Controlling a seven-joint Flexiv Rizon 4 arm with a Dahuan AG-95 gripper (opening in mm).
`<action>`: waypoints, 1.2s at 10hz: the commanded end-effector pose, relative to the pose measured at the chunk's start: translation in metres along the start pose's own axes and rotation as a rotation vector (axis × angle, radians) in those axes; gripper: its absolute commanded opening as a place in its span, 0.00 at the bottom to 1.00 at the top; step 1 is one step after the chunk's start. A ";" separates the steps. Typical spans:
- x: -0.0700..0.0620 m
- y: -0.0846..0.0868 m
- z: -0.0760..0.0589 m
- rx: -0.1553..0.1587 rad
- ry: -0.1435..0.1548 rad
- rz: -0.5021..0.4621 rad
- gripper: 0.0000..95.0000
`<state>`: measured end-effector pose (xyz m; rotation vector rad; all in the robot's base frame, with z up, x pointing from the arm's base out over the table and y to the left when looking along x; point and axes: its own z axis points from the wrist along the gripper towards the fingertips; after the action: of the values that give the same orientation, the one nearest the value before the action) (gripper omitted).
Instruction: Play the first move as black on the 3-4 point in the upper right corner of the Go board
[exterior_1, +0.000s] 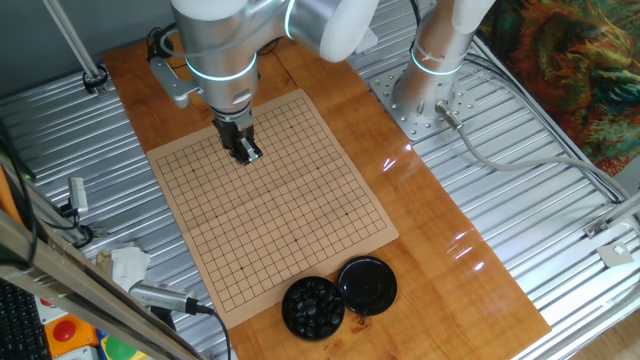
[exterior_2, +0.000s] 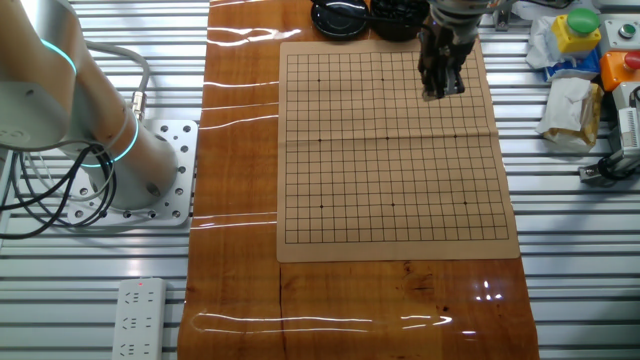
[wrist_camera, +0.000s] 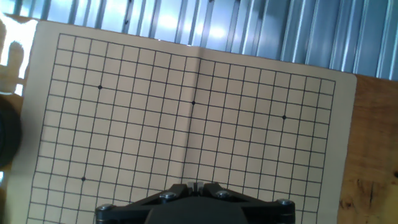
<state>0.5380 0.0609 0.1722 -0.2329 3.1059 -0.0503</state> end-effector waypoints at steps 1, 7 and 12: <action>-0.001 0.000 0.000 -0.004 -0.002 -0.011 0.00; -0.003 0.001 0.001 -0.007 0.000 -0.031 0.00; -0.027 0.044 -0.011 -0.021 0.016 -0.009 0.00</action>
<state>0.5575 0.1102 0.1821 -0.2475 3.1243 -0.0212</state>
